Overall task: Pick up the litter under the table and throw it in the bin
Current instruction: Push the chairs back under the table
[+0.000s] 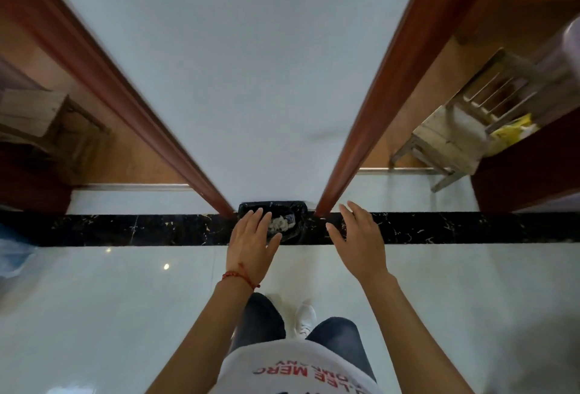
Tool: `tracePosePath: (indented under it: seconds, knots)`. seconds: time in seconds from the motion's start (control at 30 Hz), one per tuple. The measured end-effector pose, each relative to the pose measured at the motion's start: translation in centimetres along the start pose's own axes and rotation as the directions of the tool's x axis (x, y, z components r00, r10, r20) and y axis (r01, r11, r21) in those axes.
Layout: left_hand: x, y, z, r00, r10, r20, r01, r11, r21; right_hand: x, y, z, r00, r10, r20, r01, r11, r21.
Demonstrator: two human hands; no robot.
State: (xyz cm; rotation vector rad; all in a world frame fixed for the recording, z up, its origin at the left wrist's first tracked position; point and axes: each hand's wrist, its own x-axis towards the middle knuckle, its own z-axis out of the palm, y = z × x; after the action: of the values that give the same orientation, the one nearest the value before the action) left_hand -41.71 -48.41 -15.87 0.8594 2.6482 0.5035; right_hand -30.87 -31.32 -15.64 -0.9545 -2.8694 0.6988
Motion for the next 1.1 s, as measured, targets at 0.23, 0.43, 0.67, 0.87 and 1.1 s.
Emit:
tracePosePath:
  seconds: [0.23,0.43,0.67,0.87,1.1]
  knots:
    - [1.7,2.5,-1.3,0.985,0.165,0.057,-0.168,0.985,0.037,-2.7,1.0,-2.6,0.987,0.139,-0.075,-0.138,0.990,0.027]
    - [2.9,4.2,-2.5,0.927,0.350,0.136,-0.358,0.933,0.033,-6.6,1.6,-3.5,0.940,0.312,-0.140,-0.305,0.950,0.066]
    - [2.3,5.7,-1.7,0.762,0.582,0.282,-0.614,0.789,0.030,-12.9,0.2,-3.3,0.797,0.574,-0.186,-0.559,0.819,0.130]
    - [-0.4,8.1,-0.7,0.571,0.722,0.390,-0.783,0.622,-0.005,-18.8,-1.4,-2.7,0.648,0.722,-0.241,-0.696,0.691,0.198]
    - [-6.3,12.1,0.7,0.318,0.830,0.458,-0.908,0.406,-0.105,-28.2,-2.8,-2.1,0.369,0.888,-0.275,-0.827,0.448,0.339]
